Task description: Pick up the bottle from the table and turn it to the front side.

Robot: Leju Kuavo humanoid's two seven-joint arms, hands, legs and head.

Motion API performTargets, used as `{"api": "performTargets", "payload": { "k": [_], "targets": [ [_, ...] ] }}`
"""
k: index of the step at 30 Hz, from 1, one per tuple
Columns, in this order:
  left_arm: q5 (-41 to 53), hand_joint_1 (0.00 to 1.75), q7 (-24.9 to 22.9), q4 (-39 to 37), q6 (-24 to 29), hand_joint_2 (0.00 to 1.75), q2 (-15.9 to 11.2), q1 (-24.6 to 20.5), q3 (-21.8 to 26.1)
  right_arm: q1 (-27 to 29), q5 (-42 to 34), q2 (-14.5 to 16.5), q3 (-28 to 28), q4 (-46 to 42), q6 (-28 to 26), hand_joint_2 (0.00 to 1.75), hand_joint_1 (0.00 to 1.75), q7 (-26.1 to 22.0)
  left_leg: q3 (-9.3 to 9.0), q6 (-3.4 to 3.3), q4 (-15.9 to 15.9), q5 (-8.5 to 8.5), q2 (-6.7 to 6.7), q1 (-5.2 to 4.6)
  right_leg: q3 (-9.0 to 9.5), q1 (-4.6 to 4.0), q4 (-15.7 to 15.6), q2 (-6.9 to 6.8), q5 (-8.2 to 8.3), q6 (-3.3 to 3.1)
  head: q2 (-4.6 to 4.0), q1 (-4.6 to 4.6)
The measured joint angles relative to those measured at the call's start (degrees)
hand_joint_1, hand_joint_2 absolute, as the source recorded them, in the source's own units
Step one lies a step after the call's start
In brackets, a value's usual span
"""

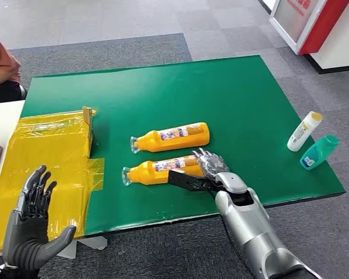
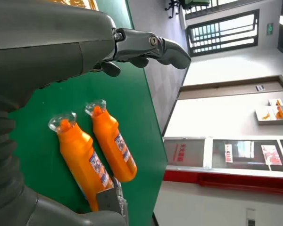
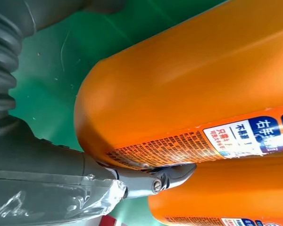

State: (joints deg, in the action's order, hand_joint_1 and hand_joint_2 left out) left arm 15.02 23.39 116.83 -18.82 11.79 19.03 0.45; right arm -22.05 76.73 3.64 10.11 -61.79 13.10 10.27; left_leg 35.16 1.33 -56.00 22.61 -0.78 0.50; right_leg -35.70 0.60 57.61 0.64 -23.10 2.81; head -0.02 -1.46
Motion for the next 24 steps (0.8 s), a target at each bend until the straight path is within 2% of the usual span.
{"api": "performTargets", "payload": {
  "k": [19,22,24],
  "targets": [
    [-0.10,0.00,0.02,-0.02,0.11,1.75,-0.40,0.03,-0.08,-0.13,0.75,0.86,-2.01,0.48,-0.61,1.75,1.75,-2.10,-0.03,0.00,0.00,0.00,0.00,0.00,0.01,0.00,0.00,0.00,0.00,0.00,0.00,0.00],
    [-0.24,0.00,0.03,-0.05,0.08,1.75,-0.46,0.03,-0.09,0.28,-1.46,0.87,-2.70,0.47,-0.73,1.75,1.75,-3.77,-0.04,0.00,0.00,0.00,0.00,0.00,0.01,0.00,0.00,0.00,0.00,0.00,0.00,0.00],
    [-0.60,0.00,0.28,-0.26,0.03,1.75,-0.61,-0.01,-0.16,0.88,-6.29,0.88,-3.78,0.44,-0.16,1.75,1.75,-6.33,-0.04,0.00,0.00,0.00,0.00,0.00,0.01,0.00,-0.01,0.00,0.00,0.00,0.00,0.00]
  ]
}}
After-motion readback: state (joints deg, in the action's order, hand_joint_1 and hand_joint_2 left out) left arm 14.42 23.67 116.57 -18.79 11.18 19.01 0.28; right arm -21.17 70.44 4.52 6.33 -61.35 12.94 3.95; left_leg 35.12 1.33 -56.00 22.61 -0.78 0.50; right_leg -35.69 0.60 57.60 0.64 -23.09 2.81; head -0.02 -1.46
